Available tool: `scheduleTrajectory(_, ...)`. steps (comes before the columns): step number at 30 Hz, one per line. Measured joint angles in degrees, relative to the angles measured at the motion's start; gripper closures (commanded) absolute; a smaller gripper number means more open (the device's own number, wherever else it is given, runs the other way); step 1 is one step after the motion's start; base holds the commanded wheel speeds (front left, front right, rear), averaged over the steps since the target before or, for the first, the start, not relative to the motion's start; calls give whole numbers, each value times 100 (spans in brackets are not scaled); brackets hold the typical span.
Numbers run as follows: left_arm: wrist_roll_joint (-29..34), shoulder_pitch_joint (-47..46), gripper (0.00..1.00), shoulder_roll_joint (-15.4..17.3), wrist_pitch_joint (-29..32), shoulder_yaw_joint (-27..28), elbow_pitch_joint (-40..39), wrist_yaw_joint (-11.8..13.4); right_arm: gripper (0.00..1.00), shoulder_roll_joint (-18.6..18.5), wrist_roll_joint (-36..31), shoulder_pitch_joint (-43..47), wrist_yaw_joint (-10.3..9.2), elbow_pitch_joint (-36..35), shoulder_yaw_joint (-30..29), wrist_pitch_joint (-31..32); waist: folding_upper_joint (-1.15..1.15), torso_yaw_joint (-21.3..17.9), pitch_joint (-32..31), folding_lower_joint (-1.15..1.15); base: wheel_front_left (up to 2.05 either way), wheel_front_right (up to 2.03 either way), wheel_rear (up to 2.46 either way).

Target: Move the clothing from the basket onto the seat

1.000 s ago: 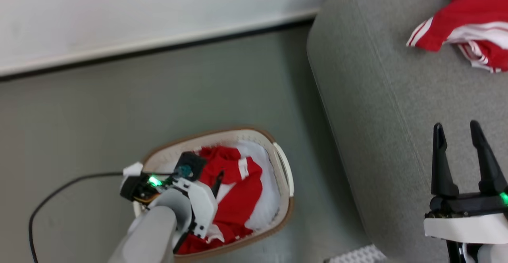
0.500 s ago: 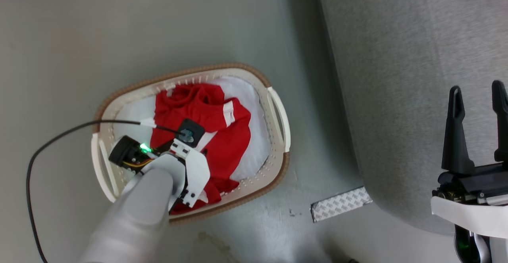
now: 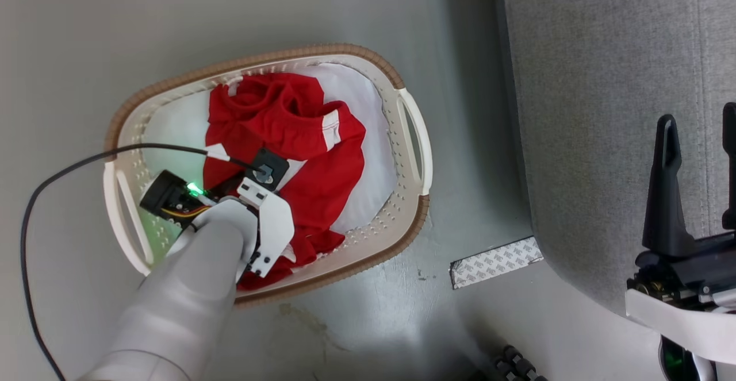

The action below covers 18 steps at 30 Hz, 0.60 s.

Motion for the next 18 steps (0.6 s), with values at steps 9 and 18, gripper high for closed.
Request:
scheduleTrajectory(9, -5, -43, 100, -62, -275, -144, 166, -48, 0, 0, 43, 117, 0, -49, -32, 1, 0, -30, 55, 0, 0, 0, 0)
scheduleTrajectory(18, -656, 221, 100, -152, -1207, 211, 91, -165, 0, 1, 151, -72, 0, 369, 20, 1, 0, -38, -466, 0, 0, 0, 0)
